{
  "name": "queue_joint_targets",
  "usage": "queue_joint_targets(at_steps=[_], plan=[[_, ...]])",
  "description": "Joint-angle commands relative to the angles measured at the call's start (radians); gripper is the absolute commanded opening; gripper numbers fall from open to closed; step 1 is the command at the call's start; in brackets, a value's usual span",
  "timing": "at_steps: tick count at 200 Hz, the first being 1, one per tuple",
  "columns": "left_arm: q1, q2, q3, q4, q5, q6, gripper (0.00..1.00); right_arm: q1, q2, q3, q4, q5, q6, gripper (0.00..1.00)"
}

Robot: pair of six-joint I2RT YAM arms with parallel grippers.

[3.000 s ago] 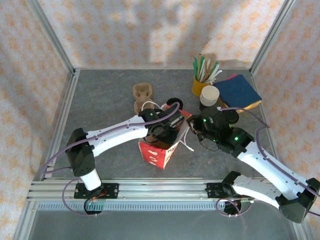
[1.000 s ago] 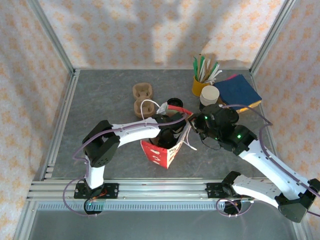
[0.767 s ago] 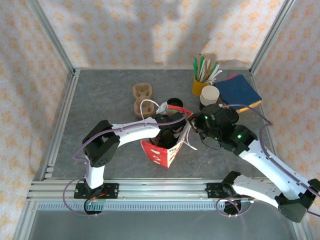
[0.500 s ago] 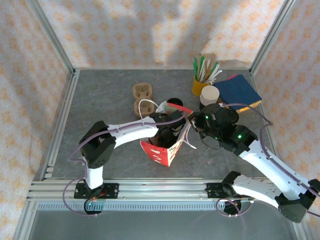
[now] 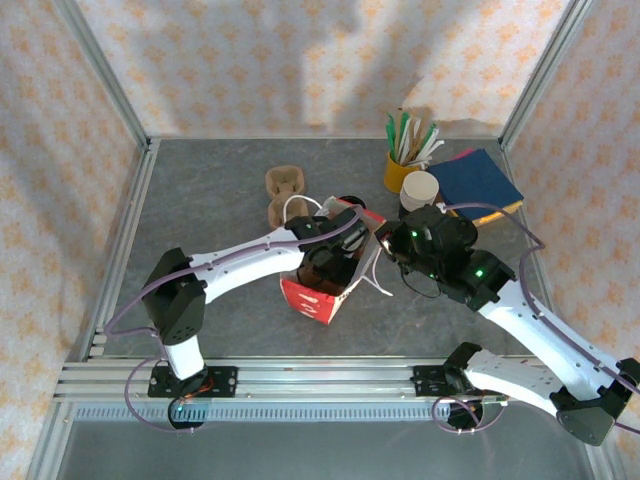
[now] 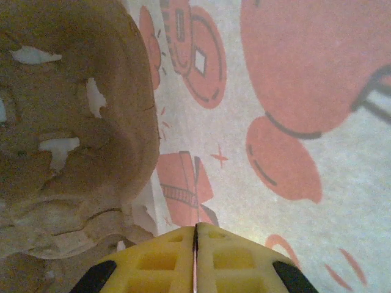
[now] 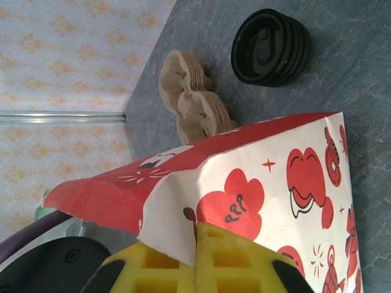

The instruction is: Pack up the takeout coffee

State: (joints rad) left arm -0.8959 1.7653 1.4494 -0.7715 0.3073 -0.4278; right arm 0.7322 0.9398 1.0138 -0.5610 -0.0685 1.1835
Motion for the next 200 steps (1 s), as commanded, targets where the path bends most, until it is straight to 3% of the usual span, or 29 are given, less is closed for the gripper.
queue_joint_targets(at_steps=[1, 53, 124, 157, 200], plan=[[0.012, -0.088, 0.009, 0.049, -0.034, -0.031, 0.12, 0.006, -0.006, 0.011, -0.021, 0.048, -0.029, 0.0], [0.02, -0.185, -0.022, 0.159, 0.07, -0.069, 0.14, 0.005, 0.018, 0.034, -0.06, 0.05, -0.056, 0.0], [0.03, -0.35, 0.031, 0.209, 0.092, -0.077, 0.15, 0.006, 0.009, 0.04, -0.036, 0.064, -0.136, 0.0], [0.123, -0.51, 0.023, 0.233, 0.016, -0.086, 0.15, 0.006, -0.022, 0.046, 0.033, 0.021, -0.264, 0.0], [0.276, -0.707, -0.059, 0.211, -0.258, -0.127, 0.26, 0.005, -0.09, 0.038, 0.11, -0.057, -0.424, 0.0]])
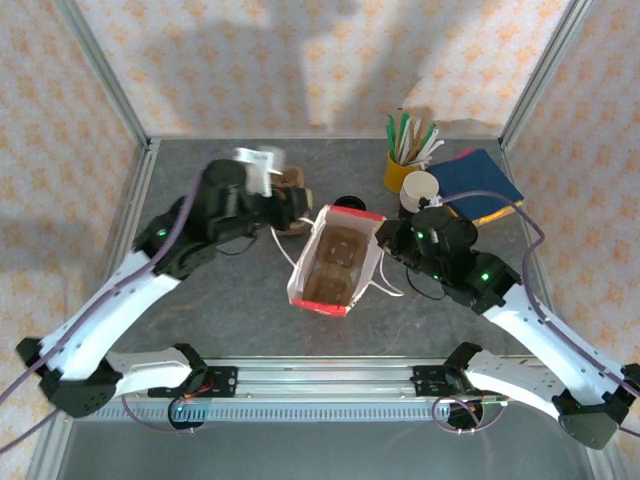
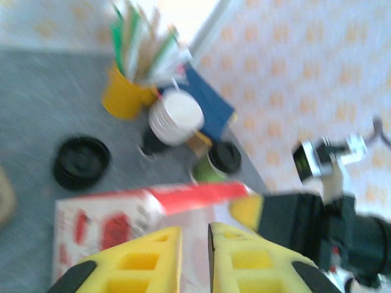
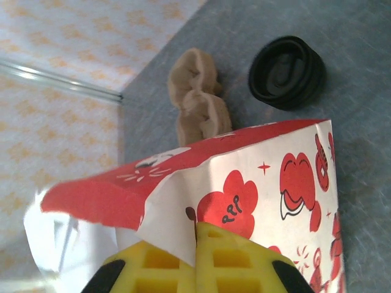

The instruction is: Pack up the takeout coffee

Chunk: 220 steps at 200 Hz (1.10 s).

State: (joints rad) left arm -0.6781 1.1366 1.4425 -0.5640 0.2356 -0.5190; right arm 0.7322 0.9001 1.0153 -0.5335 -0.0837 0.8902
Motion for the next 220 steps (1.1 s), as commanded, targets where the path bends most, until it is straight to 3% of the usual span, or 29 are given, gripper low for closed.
queue_joint_targets(at_steps=[1, 30, 92, 127, 220], plan=[[0.062, -0.083, -0.055, 0.002, -0.191, -0.038, 0.26, 0.006, -0.051, 0.036, 0.085, -0.044, -0.134, 0.0], [0.14, -0.141, -0.132, -0.017, -0.278, -0.061, 0.29, 0.006, -0.093, 0.006, 0.16, -0.139, -0.216, 0.0], [0.178, -0.128, -0.188, 0.0, -0.25, -0.062, 0.29, 0.006, -0.113, -0.047, 0.221, -0.255, -0.263, 0.0], [0.186, -0.126, -0.197, 0.003, -0.236, -0.061, 0.29, 0.006, -0.104, -0.058, 0.23, -0.26, -0.234, 0.0], [0.203, -0.12, -0.227, -0.004, -0.19, -0.1, 0.29, 0.004, 0.137, 0.109, 0.094, -0.339, -0.122, 0.0]])
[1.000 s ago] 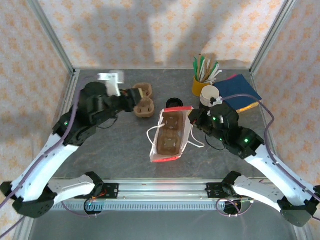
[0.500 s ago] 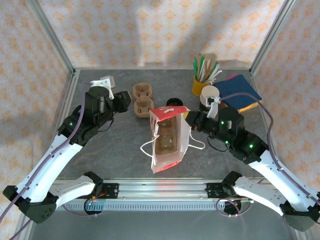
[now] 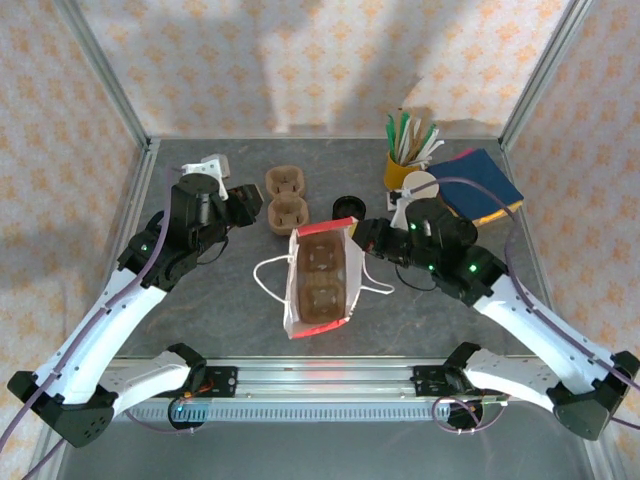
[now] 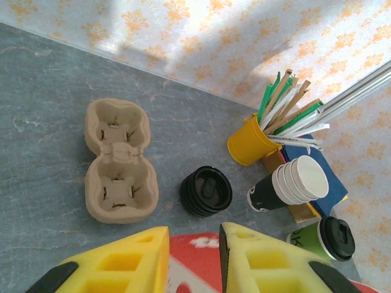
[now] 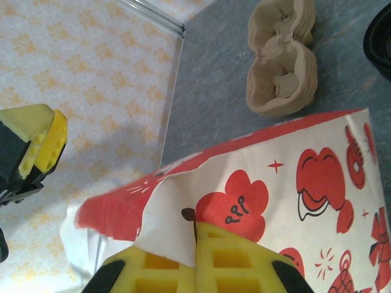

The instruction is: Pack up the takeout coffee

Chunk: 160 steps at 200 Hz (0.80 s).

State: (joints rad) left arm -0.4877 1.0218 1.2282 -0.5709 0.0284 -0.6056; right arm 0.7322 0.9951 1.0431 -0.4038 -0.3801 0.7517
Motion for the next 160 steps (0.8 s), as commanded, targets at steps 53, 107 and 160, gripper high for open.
queue_joint_targets(at_steps=[53, 107, 160], plan=[[0.018, -0.007, -0.019, 0.0, 0.016, -0.013, 0.3, -0.064, 0.175, 0.164, -0.116, -0.057, 0.017, 0.08], [0.028, -0.007, -0.022, -0.003, 0.018, -0.006, 0.3, -0.113, 0.278, 0.219, -0.126, -0.07, -0.04, 0.13], [0.042, -0.003, -0.02, 0.002, 0.023, 0.003, 0.3, -0.182, 0.329, 0.315, -0.178, -0.069, -0.098, 0.33]])
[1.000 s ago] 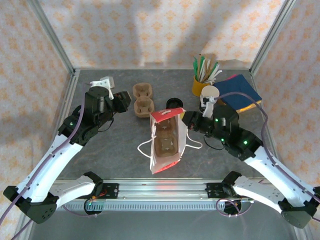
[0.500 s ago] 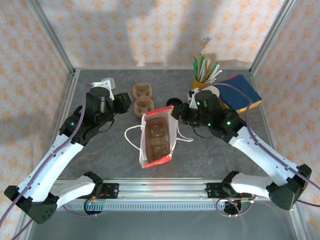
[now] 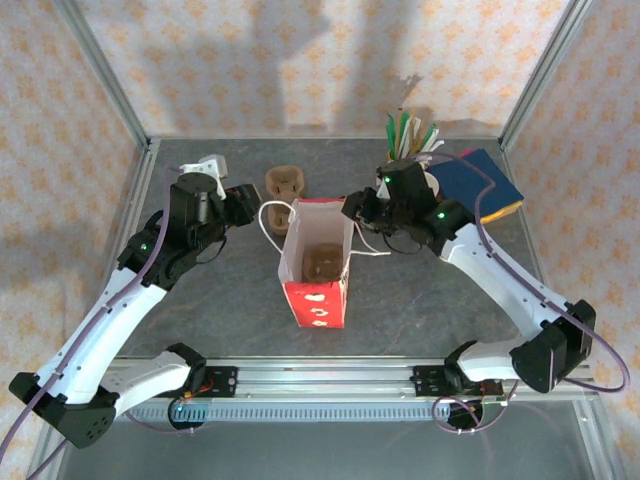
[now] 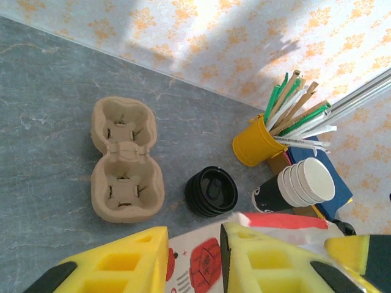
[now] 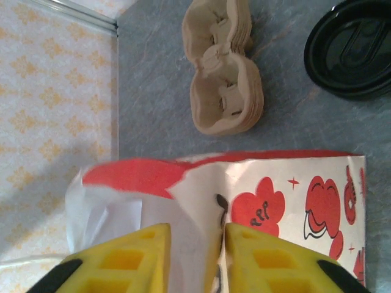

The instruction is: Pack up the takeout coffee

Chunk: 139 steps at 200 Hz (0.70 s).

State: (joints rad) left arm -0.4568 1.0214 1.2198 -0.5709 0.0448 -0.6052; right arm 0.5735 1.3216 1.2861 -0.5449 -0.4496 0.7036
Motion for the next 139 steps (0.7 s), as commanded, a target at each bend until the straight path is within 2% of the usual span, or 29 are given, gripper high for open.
queue_joint_targets(at_steps=[1, 35, 74, 106, 118, 122, 128, 139], plan=[[0.011, -0.003, -0.011, 0.002, 0.006, 0.002, 0.3, -0.024, 0.002, 0.074, -0.038, 0.001, -0.052, 0.34], [0.018, -0.009, -0.022, 0.011, -0.018, 0.013, 0.31, -0.079, -0.01, 0.155, -0.088, 0.071, -0.117, 0.45], [0.032, -0.028, -0.079, 0.049, -0.047, 0.058, 0.5, -0.22, -0.08, 0.17, -0.136, 0.121, -0.209, 0.63], [0.048, -0.066, -0.182, 0.154, -0.139, 0.083, 0.69, -0.382, -0.135, 0.125, -0.212, 0.118, -0.256, 0.83], [0.061, -0.078, -0.22, 0.198, -0.171, 0.089, 0.74, -0.442, -0.179, 0.098, -0.253, 0.123, -0.272, 0.86], [0.066, -0.082, -0.234, 0.216, -0.182, 0.09, 0.76, -0.46, -0.186, 0.091, -0.269, 0.132, -0.28, 0.88], [0.072, -0.088, -0.259, 0.242, -0.201, 0.096, 0.77, -0.489, -0.192, 0.082, -0.302, 0.143, -0.294, 0.99], [0.082, -0.098, -0.301, 0.285, -0.232, 0.108, 0.81, -0.537, -0.203, 0.063, -0.354, 0.152, -0.329, 1.0]])
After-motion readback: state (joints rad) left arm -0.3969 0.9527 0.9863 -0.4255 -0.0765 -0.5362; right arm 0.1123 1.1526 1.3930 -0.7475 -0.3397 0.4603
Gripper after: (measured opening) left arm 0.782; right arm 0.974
